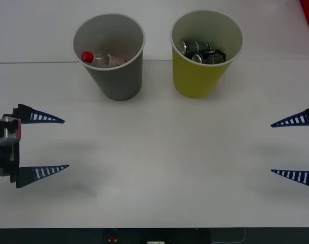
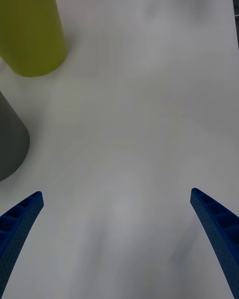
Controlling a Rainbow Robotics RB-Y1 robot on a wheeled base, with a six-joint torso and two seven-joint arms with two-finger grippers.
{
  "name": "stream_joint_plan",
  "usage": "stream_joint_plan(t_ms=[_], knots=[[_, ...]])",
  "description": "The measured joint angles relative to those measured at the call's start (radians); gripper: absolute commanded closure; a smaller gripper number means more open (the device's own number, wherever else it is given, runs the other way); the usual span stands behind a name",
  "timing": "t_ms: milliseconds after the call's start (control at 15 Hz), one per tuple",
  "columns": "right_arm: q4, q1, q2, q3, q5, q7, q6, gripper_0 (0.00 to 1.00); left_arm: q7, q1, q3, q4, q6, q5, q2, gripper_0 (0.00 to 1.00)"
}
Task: Put the can into the green bin and the plastic bottle into the gray bin
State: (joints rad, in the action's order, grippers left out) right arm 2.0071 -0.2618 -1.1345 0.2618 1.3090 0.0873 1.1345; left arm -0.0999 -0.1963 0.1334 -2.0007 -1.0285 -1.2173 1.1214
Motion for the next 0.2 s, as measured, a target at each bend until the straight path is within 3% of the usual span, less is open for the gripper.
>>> stream_joint_plan(t_ms=[200], knots=[[0.000, 0.000, 0.000, 0.000, 0.000, 0.000, 0.000, 0.00, -0.003, 0.000, -0.001, 0.002, 0.005, -0.004, 0.000, 0.00]])
